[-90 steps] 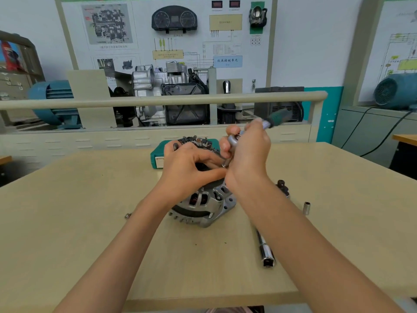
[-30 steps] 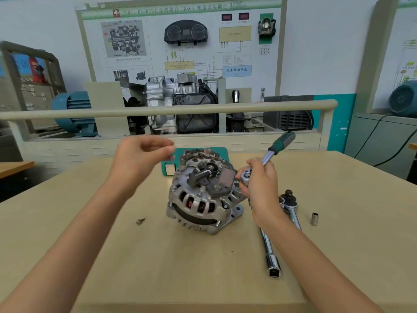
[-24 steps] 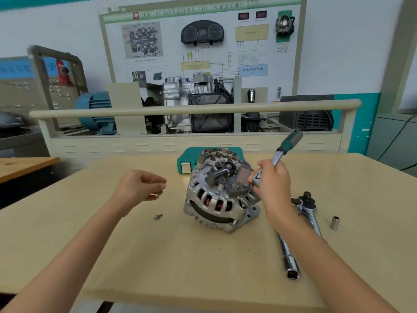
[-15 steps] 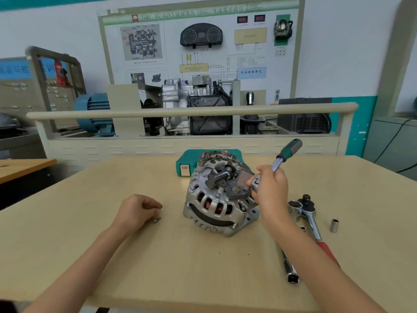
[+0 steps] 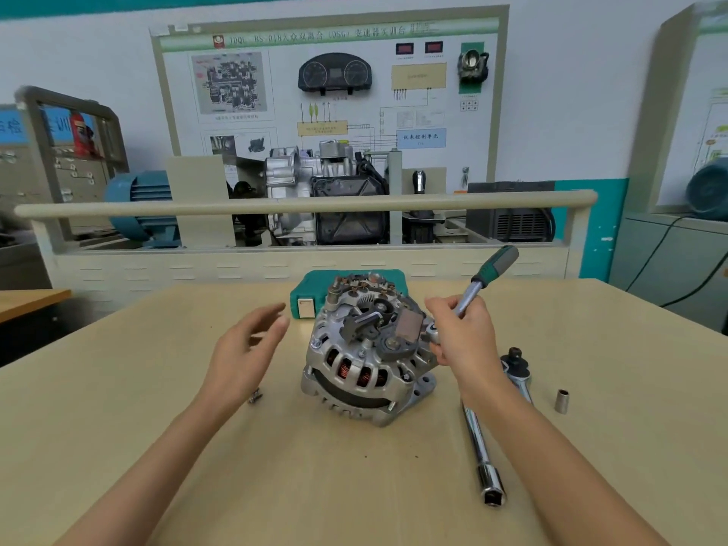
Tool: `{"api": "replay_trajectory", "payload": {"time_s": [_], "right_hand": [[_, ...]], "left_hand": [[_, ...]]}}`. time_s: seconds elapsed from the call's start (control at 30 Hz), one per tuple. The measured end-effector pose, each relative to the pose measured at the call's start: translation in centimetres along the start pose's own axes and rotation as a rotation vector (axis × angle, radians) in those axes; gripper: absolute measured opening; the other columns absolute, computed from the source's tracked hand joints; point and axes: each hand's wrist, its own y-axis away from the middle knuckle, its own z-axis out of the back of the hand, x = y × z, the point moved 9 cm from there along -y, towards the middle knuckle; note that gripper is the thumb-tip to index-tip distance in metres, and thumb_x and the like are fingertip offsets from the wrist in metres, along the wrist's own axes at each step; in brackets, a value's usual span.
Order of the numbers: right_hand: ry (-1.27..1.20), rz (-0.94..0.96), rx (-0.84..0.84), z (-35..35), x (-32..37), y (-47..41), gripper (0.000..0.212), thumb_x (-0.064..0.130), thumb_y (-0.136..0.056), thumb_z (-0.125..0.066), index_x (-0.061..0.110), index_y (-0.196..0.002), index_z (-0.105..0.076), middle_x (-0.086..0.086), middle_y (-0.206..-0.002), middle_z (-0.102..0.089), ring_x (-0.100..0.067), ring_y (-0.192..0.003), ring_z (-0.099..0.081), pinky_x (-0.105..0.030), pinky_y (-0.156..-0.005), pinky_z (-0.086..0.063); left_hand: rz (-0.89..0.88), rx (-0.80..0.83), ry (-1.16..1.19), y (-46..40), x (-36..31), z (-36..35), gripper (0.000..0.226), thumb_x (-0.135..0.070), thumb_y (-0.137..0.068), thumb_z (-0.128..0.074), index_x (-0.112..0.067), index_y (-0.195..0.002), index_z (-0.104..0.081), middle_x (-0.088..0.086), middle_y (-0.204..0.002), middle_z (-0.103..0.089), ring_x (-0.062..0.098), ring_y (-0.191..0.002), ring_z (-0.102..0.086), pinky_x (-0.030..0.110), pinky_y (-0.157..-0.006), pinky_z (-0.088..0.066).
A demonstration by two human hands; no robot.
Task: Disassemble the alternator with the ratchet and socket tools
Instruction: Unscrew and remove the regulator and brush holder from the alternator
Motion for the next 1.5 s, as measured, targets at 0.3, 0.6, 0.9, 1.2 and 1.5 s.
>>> {"api": "replay_trajectory", "payload": {"time_s": [0.3, 0.6, 0.9, 1.2, 1.5], "right_hand": [[0.614, 0.096, 0.221, -1.9, 1.9, -0.6, 0.048, 0.046, -0.076, -0.070, 0.016, -0.061, -0.037, 0.002, -0.051, -0.034, -0.011, -0.042, -0.033, -0.021, -0.041, -0.027], [0.414, -0.122, 0.295, -2.3, 0.3, -0.5, 0.022, 0.026, -0.079, -0.069, 0.013, -0.080, -0.052, 0.003, -0.051, -0.038, -0.006, -0.035, -0.032, -0.018, -0.035, -0.024], [0.426, 0.137, 0.053, -1.5, 1.4, -0.6, 0.033, 0.031, -0.069, -0.071, 0.017, -0.076, -0.042, 0.003, -0.067, -0.047, -0.009, -0.057, -0.045, -0.022, -0.049, -0.032], [0.211, 0.007, 0.094, -2.0, 0.5, -0.5, 0.030, 0.021, -0.073, -0.069, 0.019, -0.078, -0.039, 0.004, -0.066, -0.049, -0.005, -0.052, -0.045, -0.022, -0.049, -0.035], [0.045, -0.128, 0.150, -2.3, -0.3, -0.2, 0.026, 0.014, -0.081, -0.067, 0.014, -0.084, -0.041, 0.001, -0.057, -0.045, -0.004, -0.034, -0.035, -0.015, -0.031, -0.026]], "left_hand": [[-0.067, 0.430, 0.274, 0.7, -6.8, -5.9, 0.068, -0.057, -0.068, -0.065, -0.051, -0.128, -0.035, -0.026, -0.124, -0.051, -0.008, -0.108, -0.055, 0.021, -0.091, -0.049], [-0.104, 0.367, 0.195, 0.9, -6.5, -5.7, 0.086, -0.062, -0.057, -0.070, -0.045, -0.132, -0.033, -0.016, -0.132, -0.045, 0.004, -0.118, -0.050, 0.035, -0.101, -0.045], [-0.341, 0.065, -0.020, 1.9, -7.8, -3.5, 0.078, -0.059, -0.067, -0.064, -0.035, -0.135, -0.035, -0.008, -0.133, -0.032, -0.017, -0.120, -0.026, -0.004, -0.094, -0.020], [-0.525, -0.052, -0.434, 2.4, -10.7, -2.5, 0.033, -0.054, -0.075, -0.063, -0.025, -0.088, -0.068, 0.007, -0.128, -0.048, 0.023, -0.121, -0.029, 0.032, -0.097, -0.017], [-0.425, -0.085, -0.363, 2.3, -10.5, -2.7, 0.016, -0.041, -0.076, -0.072, -0.026, -0.082, -0.070, 0.000, -0.124, -0.051, 0.021, -0.120, -0.030, 0.025, -0.092, -0.011]]}}
